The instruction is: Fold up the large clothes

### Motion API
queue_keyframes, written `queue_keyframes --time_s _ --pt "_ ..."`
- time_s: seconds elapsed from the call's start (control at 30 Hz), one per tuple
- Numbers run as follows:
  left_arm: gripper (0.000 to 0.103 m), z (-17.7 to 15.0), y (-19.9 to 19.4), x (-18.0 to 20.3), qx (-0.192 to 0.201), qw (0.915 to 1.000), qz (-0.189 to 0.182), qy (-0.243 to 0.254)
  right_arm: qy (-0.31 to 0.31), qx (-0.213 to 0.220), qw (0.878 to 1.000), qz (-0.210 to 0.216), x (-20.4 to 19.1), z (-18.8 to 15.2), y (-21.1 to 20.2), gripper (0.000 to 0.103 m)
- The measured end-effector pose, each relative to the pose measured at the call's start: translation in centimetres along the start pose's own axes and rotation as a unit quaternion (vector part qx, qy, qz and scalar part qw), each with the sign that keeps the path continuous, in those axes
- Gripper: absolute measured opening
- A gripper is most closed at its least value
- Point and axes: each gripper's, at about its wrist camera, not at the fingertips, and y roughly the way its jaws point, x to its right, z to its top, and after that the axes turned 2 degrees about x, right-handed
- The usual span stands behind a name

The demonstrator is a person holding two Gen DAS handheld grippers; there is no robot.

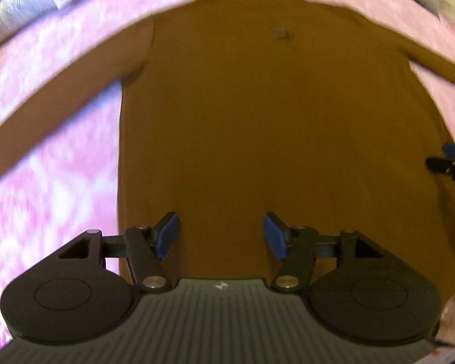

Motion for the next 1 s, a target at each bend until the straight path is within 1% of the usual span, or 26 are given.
queue_keyframes --time_s 0.03,0.07,0.1,0.17,0.2,0.27,0.33,0.43,0.47,0.5,0.57,0.67,0.7,0.77,0.83,0.9,1.0 --pt "0.061 -1.4 -0.5 -0.5 0.0 1.0 -0.009 -0.003 -0.008 0.005 1.0 -0.01 -0.5 -1.4 -1.0 0.047" --pt "0.062 -2.8 -1.2 -1.0 0.002 0.9999 -0.016 -0.006 -0.004 -0.002 1.0 -0.017 -0.7 -2.7 -1.9 0.047" --pt "0.063 -4.3 -1.9 -1.4 -0.003 0.9998 -0.021 -0.006 0.016 -0.003 1.0 -0.019 -0.6 -4.3 -3.1 0.047" --pt "0.066 -6.8 -3.1 -1.6 -0.012 0.9996 -0.025 0.003 0.053 -0.026 0.998 -0.024 -0.1 -6.8 -4.8 0.049" --pt "0.066 -8.1 -3.6 -1.7 -0.023 0.9994 -0.024 0.003 0.055 -0.029 0.998 -0.03 -0.2 -7.6 -5.5 0.05" --pt "0.066 -9.9 -4.9 -1.9 -0.028 0.9992 -0.025 -0.008 0.049 -0.058 0.996 -0.042 -0.6 -8.7 -6.4 0.051" --pt "0.066 -10.5 -5.6 -1.9 -0.054 0.9982 -0.021 -0.015 0.049 -0.107 0.992 -0.044 -0.7 -9.0 -6.6 0.051" --pt "0.066 -9.9 -7.7 -1.9 -0.06 0.9975 -0.02 -0.032 0.065 -0.16 0.984 -0.046 -0.7 -8.2 -7.2 0.051" --pt "0.066 -9.5 -8.5 -2.0 -0.059 0.997 -0.022 -0.044 0.073 -0.17 0.982 -0.043 -0.7 -7.7 -7.7 0.051" --pt "0.066 -8.9 -9.6 -2.1 -0.051 0.9967 -0.024 -0.057 0.081 -0.166 0.982 -0.035 -0.7 -7.1 -8.5 0.051" --pt "0.068 -7.9 -12.1 -1.8 -0.028 0.9972 -0.02 -0.067 0.096 -0.143 0.985 -0.013 -0.8 -5.6 -10.8 0.051" --pt "0.075 -6.2 -16.6 -0.7 0.017 0.9979 -0.008 -0.061 0.113 -0.11 0.987 0.015 -0.8 -2.9 -14.1 0.051" --pt "0.078 -5.8 -18.4 -0.1 0.035 0.9978 -0.006 -0.056 0.113 -0.097 0.989 0.024 -1.2 -1.6 -15.1 0.052" --pt "0.082 -5.4 -21.5 1.0 0.065 0.9966 0.001 -0.051 0.102 -0.073 0.991 0.035 -1.4 0.0 -18.0 0.054" --pt "0.087 -5.6 -24.8 1.9 0.094 0.994 0.006 -0.056 0.082 -0.047 0.995 0.038 -2.2 1.1 -20.5 0.06" --pt "0.088 -6.0 -27.8 3.1 0.117 0.9907 0.009 -0.068 0.063 -0.023 0.997 0.04 -2.3 1.9 -23.2 0.062" --pt "0.091 -7.7 -31.7 4.8 0.133 0.9875 0.017 -0.083 0.055 -0.006 0.998 0.042 -1.5 1.5 -27.4 0.064"
